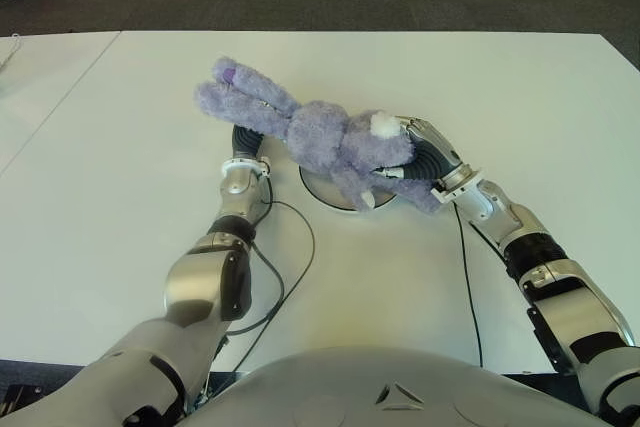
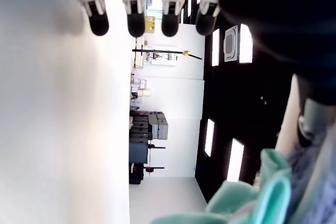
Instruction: Put the doll into the plate.
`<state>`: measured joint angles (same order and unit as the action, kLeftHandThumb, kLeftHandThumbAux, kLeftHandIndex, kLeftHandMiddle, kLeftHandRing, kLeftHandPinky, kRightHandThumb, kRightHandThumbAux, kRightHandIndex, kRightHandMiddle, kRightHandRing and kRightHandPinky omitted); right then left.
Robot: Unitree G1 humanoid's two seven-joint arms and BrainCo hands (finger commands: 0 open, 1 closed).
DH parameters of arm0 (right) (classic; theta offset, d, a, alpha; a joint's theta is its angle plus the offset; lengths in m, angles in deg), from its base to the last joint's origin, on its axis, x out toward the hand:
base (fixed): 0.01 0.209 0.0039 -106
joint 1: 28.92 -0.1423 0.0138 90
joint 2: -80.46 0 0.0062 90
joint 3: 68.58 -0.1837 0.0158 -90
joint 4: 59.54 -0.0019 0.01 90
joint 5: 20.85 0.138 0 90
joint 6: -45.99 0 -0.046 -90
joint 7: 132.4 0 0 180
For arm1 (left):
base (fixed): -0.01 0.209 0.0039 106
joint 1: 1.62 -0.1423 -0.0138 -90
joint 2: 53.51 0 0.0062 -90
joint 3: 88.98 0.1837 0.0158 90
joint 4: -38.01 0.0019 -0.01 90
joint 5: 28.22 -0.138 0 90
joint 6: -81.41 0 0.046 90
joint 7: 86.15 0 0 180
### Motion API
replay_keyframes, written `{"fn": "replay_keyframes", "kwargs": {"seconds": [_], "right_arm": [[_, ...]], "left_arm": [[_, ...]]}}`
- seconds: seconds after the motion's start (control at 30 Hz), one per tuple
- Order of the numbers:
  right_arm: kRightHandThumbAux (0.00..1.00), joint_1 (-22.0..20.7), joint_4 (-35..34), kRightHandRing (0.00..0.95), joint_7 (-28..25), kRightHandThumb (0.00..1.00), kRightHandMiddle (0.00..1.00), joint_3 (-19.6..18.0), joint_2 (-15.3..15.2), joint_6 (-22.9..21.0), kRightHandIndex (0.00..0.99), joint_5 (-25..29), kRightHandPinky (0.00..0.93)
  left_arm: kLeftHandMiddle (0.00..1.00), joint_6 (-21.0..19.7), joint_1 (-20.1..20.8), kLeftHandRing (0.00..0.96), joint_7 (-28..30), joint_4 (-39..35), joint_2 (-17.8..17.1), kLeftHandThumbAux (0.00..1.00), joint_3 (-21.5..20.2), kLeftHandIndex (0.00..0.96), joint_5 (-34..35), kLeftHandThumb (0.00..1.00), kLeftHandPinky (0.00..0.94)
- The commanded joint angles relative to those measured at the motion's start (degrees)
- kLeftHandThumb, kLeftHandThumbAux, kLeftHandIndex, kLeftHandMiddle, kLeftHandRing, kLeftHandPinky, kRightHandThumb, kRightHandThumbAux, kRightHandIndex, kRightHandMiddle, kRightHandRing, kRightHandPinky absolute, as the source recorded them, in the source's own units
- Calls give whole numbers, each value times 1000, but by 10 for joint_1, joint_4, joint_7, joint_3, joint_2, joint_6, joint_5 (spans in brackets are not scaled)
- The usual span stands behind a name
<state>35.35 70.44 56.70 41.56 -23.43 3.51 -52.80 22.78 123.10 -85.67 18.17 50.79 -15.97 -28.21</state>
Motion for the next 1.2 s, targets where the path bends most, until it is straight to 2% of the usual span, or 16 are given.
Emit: {"fn": "replay_keyframes", "kwargs": {"seconds": [0.03, 0.23, 0.63, 0.9, 1.2], "right_arm": [[288, 34, 32, 0, -100, 77, 0, 40, -26, -45, 0, -26, 0], [274, 25, 36, 0, -107, 99, 0, 38, -30, -51, 0, -23, 0], [294, 6, 70, 0, -85, 153, 0, 38, -33, -49, 0, -26, 0], [275, -8, 97, 0, -80, 137, 0, 35, -36, -36, 0, -19, 0], [245, 4, 32, 0, -89, 119, 0, 6, -68, -1, 0, 19, 0]], "left_arm": [[55, -71, -104, 49, 0, 74, 40, 483, -5, 25, 7, 0, 59], [62, -83, -102, 54, -6, 75, 40, 484, -5, 34, 5, 0, 55], [56, -81, -102, 51, -3, 75, 40, 484, -4, 29, 5, 0, 50], [50, -75, -103, 48, -1, 75, 42, 489, -6, 27, 6, 0, 65], [54, -79, -102, 52, -3, 75, 41, 485, -7, 33, 7, 0, 70]]}}
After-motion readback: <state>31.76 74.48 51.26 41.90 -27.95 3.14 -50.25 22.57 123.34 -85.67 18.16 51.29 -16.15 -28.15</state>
